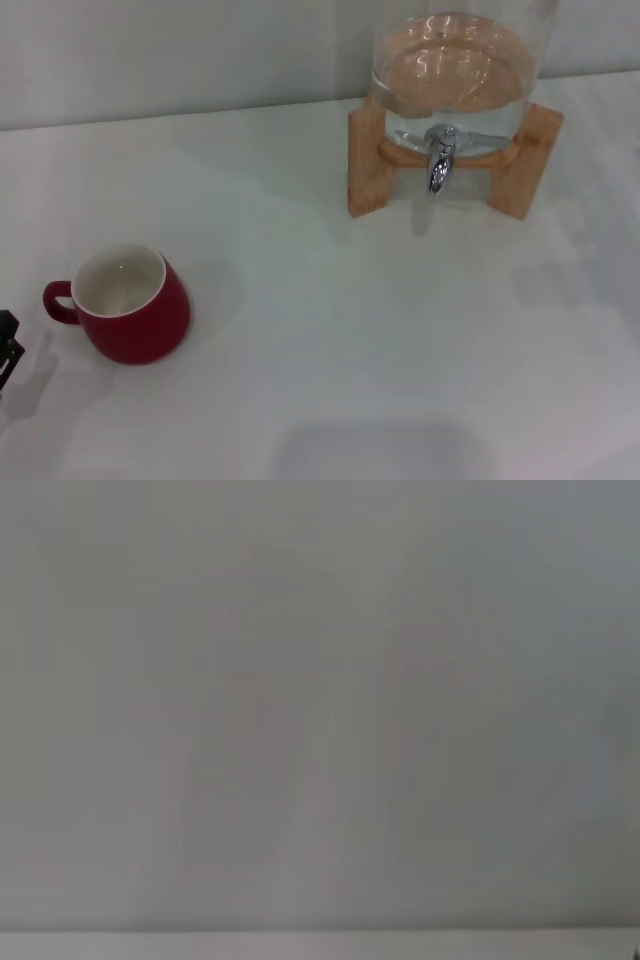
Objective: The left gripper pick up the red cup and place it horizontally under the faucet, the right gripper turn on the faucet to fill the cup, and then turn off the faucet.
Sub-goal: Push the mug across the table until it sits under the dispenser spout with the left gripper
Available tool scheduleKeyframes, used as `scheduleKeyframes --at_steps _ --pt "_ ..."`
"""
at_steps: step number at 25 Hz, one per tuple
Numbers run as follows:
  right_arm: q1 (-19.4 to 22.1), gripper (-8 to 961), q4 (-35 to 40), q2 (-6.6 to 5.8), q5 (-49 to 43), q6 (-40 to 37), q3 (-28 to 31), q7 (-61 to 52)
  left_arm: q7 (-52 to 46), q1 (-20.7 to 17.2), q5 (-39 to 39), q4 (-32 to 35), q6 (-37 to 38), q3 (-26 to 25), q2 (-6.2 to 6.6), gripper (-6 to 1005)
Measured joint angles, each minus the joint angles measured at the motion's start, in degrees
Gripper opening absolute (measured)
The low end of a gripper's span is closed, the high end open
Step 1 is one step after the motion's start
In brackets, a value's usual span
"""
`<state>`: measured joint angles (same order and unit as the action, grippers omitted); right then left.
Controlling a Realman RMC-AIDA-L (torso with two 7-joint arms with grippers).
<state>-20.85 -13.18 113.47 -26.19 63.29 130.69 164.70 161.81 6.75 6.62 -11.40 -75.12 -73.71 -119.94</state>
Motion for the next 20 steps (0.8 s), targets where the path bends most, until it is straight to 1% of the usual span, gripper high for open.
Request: scheduleKeyframes --at_steps 9,20 --pt "0.1 605 0.0 0.0 -0.1 0.1 0.0 0.0 0.0 0.8 -2.3 0.0 2.7 0.2 0.07 877" --pt "0.1 604 0.0 0.0 -0.4 0.1 0.0 0.0 0.0 2.5 -2.5 -0.1 6.8 0.1 0.23 876"
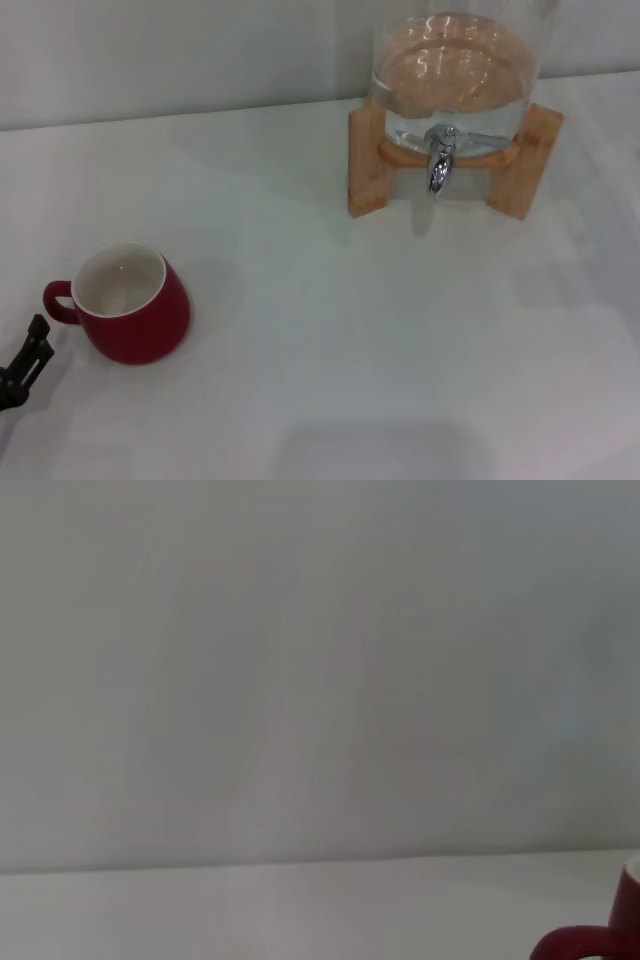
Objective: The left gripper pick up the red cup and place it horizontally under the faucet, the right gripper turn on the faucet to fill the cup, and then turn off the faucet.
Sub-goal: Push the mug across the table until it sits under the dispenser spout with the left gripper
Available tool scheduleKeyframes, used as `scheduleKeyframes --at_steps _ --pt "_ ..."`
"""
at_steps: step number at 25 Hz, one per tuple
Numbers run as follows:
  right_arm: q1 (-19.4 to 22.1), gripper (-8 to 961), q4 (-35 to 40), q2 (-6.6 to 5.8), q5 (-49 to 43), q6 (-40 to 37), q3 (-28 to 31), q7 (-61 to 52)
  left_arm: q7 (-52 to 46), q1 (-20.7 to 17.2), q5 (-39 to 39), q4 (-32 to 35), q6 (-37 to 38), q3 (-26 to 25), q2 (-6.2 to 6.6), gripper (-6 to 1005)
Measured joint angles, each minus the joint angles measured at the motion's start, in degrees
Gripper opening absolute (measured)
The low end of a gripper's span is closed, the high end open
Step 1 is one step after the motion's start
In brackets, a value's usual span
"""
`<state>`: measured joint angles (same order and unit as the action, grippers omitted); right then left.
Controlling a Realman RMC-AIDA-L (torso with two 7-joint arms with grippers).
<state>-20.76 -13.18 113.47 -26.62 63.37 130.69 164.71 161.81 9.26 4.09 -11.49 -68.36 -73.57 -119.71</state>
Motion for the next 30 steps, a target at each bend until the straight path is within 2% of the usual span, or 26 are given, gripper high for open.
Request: scheduleKeyframes --at_steps 30 --pt "-0.6 604 -0.1 0.24 0.0 0.0 -0.1 0.0 0.0 4.9 -2.8 0.0 5.9 0.1 0.54 875"
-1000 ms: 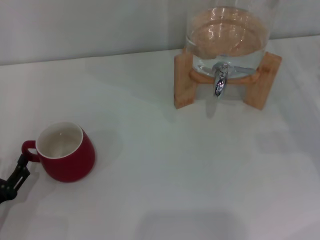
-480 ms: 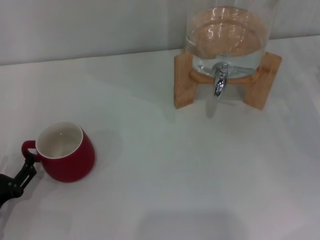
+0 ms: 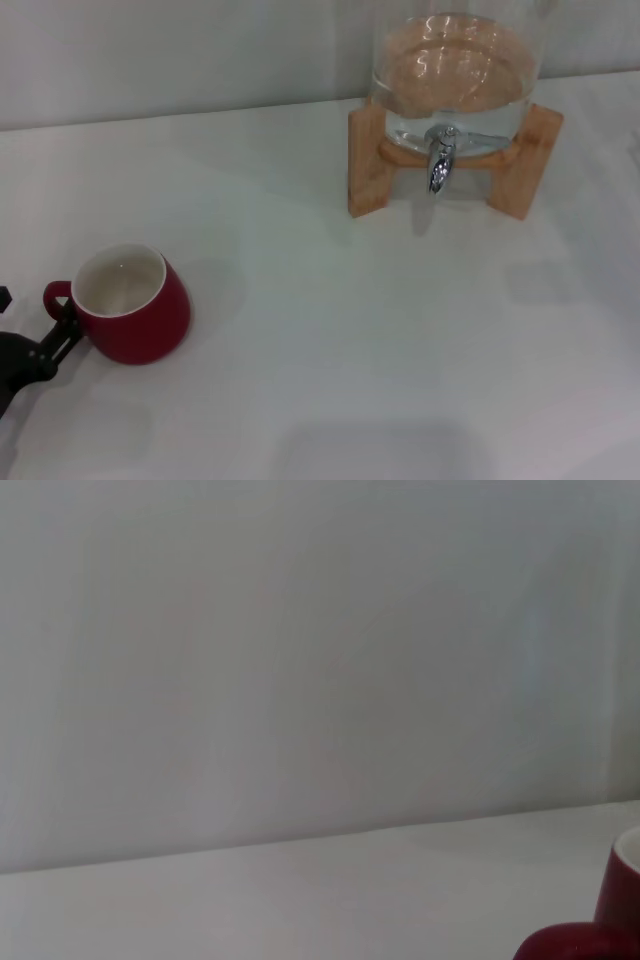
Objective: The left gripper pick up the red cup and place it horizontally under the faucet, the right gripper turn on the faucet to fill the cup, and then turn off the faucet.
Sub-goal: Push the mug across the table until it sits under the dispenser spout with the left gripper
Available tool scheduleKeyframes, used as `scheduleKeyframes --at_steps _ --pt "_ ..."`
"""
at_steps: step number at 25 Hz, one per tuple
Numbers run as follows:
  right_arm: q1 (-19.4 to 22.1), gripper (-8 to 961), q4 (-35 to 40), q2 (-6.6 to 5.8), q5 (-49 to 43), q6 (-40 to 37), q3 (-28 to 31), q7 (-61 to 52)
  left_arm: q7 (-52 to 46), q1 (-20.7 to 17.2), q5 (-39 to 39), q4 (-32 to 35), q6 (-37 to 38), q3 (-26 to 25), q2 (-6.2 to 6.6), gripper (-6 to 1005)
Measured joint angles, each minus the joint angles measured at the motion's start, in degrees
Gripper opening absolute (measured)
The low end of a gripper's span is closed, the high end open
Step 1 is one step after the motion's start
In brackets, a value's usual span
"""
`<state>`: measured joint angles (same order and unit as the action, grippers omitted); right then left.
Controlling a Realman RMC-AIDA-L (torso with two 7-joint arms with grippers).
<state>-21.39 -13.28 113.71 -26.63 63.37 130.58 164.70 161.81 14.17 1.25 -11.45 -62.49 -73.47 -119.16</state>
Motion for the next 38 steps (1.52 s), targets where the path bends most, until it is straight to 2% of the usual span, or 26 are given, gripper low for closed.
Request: scheduleKeyframes --at_steps 14,20,25,28,33,38 --pt "0.0 604 0.0 0.11 0.2 -0.1 0.0 0.0 0.0 1.5 -1.7 -0.2 1.6 -0.1 0.03 875" --pt "0.0 604 0.0 0.11 0.2 -0.3 0.1 0.5 0.0 1.5 -1.7 -0.4 1.6 -0.2 -0.01 680" --pt "-0.1 604 0.1 0.03 0.3 -0.3 0.1 0.5 0.0 1.5 -1.7 -0.5 1.6 -0.2 -0.01 437" --pt "-0.1 604 0.1 -0.04 0.4 -0.3 0.1 0.6 0.0 1.6 -1.7 -0.6 1.6 -0.4 0.03 231" --pt "-0.1 604 0.1 -0.2 0.4 -0.3 0.1 0.6 0.0 2.0 -1.2 -0.6 1.6 -0.6 -0.05 104" --pt "-0.1 604 0.1 -0.25 0.4 -0.4 0.1 0.6 0.0 2.2 -1.2 -1.0 1.2 -0.6 -0.08 104"
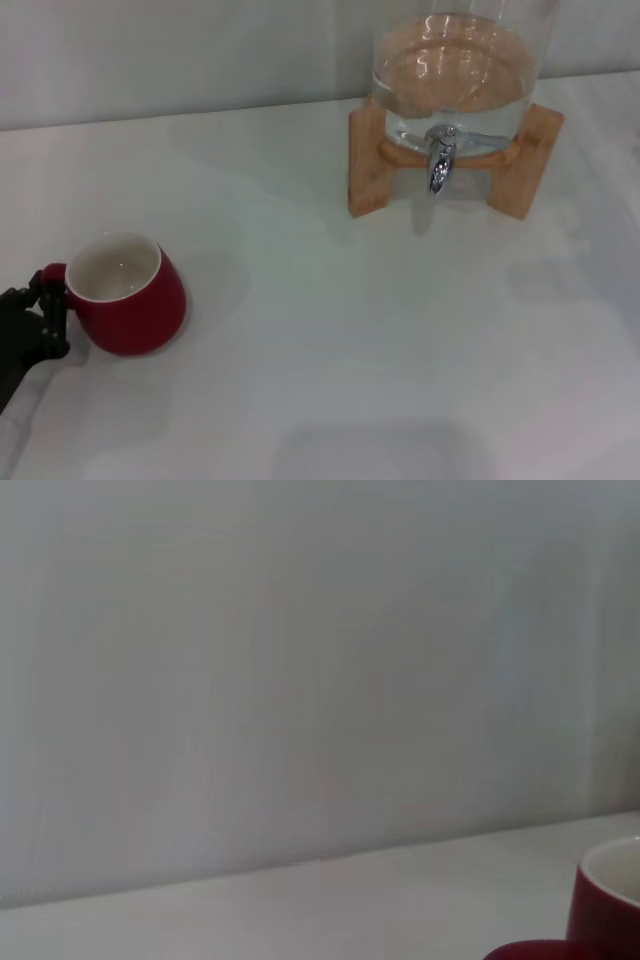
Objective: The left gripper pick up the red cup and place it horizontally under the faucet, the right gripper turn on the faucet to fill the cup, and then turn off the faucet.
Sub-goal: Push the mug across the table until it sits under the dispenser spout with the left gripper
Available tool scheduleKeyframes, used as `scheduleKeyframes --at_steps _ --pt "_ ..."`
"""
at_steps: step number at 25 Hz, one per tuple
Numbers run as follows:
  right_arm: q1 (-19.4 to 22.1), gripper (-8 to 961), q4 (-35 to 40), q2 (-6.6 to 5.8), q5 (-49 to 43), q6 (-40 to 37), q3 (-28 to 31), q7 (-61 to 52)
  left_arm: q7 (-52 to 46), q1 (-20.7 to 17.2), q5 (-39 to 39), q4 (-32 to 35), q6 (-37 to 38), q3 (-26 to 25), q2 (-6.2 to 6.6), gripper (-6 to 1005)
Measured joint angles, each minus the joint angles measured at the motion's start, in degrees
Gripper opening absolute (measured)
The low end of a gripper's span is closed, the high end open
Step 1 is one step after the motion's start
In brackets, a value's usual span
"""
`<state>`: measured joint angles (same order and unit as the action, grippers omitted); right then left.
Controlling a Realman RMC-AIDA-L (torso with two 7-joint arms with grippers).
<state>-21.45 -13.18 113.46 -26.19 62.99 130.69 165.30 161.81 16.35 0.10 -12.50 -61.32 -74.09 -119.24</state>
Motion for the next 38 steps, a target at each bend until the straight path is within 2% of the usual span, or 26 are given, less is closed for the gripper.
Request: scheduleKeyframes --at_steps 12,18,30,35,38 --pt "-0.9 604 0.2 0.01 -0.2 -0.2 0.0 0.1 0.0 0.2 -2.5 -4.8 0.5 0.5 -0.32 104" --pt "-1.0 604 0.1 0.3 -0.4 -0.2 -0.2 0.1 -0.4 0.9 -5.2 -8.2 4.7 1.3 -0.45 104" --pt "-1.0 604 0.0 0.76 -0.4 0.3 -0.4 0.1 -4.8 2.7 -5.7 -15.6 11.9 9.7 -0.32 104" --pt "-1.0 604 0.1 1.03 -0.5 0.3 -0.5 0.1 -6.4 3.7 -5.7 -17.1 14.3 10.3 -0.42 103" --pt "-1.1 604 0.2 1.1 -0.5 0.3 -0.7 0.1 -6.4 4.1 -5.3 -20.1 18.9 10.3 -0.52 103"
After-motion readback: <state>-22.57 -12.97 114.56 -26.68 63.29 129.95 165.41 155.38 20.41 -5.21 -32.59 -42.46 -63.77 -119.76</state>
